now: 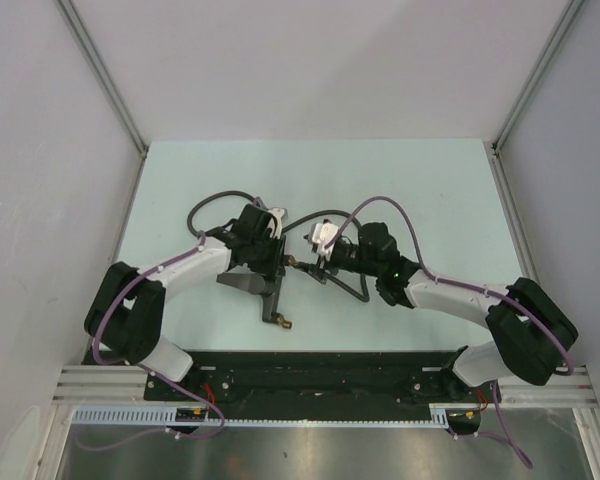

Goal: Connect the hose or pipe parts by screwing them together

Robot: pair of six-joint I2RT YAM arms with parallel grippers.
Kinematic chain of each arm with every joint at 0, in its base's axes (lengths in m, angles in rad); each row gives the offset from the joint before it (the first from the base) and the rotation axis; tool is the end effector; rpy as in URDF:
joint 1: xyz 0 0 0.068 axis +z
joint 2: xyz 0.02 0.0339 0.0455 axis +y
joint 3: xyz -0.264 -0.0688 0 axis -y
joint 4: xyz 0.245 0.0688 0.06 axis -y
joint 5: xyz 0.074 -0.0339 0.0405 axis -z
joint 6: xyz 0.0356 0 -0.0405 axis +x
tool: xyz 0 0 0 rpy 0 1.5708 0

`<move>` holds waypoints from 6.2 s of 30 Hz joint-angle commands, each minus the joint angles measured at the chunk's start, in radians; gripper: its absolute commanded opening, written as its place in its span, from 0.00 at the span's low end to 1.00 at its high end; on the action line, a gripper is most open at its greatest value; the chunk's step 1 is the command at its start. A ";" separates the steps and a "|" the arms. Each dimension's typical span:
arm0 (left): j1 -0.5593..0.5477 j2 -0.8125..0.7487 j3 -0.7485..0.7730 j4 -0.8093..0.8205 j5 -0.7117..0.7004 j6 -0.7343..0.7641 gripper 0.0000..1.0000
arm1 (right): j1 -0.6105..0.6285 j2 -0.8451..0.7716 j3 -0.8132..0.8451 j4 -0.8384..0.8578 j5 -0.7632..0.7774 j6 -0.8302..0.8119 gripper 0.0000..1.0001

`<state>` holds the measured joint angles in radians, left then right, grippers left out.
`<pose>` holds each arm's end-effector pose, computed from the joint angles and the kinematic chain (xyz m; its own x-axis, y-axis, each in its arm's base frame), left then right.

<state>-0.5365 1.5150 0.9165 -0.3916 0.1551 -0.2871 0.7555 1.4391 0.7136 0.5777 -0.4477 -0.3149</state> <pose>0.2562 -0.1588 0.1973 -0.8528 0.1817 -0.4896 0.3507 0.8939 -0.2792 0.2176 0.2261 0.2419 0.1860 -0.2083 -0.9602 -0.9172 0.3135 -0.2457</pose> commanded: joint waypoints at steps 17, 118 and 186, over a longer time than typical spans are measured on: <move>0.023 0.013 0.127 -0.128 0.239 0.020 0.00 | 0.232 0.165 0.023 -0.161 0.495 -0.831 0.64; 0.294 0.622 0.787 -0.360 -0.398 0.112 0.00 | -0.154 -0.341 0.023 -0.496 0.440 0.542 1.00; 0.164 -0.759 -0.074 0.157 0.149 0.052 1.00 | -0.162 -0.649 0.020 -0.631 0.529 0.639 1.00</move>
<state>-0.3702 0.7662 0.8444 -0.2707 0.3096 -0.2276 0.5953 0.7982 0.7292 -0.0711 0.0750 0.3355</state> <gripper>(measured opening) 0.996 0.994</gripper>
